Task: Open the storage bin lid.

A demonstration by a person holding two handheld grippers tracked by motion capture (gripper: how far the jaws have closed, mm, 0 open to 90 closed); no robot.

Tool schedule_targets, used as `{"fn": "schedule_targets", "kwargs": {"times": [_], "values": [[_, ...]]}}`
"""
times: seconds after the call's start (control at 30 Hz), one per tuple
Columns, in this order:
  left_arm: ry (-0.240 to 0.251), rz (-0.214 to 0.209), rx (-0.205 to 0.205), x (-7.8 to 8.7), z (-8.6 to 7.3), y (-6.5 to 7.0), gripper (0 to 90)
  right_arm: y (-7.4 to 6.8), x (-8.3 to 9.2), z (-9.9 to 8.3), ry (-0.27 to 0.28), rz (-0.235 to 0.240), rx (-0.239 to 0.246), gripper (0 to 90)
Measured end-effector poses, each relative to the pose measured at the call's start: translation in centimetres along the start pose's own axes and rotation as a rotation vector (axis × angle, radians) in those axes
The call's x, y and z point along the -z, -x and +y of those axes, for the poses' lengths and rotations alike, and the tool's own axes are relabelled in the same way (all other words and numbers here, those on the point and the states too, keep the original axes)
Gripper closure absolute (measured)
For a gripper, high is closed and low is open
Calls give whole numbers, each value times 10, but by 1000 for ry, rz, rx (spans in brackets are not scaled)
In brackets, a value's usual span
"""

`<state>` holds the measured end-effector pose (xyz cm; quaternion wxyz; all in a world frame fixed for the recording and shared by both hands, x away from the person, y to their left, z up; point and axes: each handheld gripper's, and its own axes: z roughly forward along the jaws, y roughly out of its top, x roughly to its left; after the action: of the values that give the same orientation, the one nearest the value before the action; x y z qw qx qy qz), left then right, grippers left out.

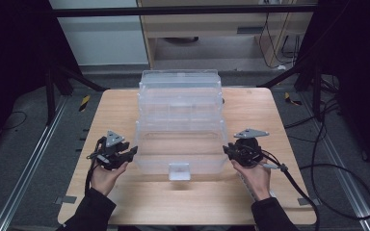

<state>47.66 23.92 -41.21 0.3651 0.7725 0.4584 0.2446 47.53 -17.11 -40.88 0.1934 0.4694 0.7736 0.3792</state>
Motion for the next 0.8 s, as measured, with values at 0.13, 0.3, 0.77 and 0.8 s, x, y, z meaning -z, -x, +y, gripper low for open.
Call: {"fn": "schedule_targets", "kwargs": {"times": [0.13, 0.3, 0.77, 0.8], "values": [[16, -1, 6, 5, 1, -4, 581, 3, 7, 2, 25, 0, -12, 693], [36, -2, 0, 11, 1, -8, 527, 9, 19, 5, 53, -5, -22, 637], [62, 67, 45, 29, -13, -35, 428, 28, 43, 11, 43, -37, -18, 510], [59, 70, 48, 29, -14, -37, 427, 29, 44, 11, 34, -36, -16, 504]]}}
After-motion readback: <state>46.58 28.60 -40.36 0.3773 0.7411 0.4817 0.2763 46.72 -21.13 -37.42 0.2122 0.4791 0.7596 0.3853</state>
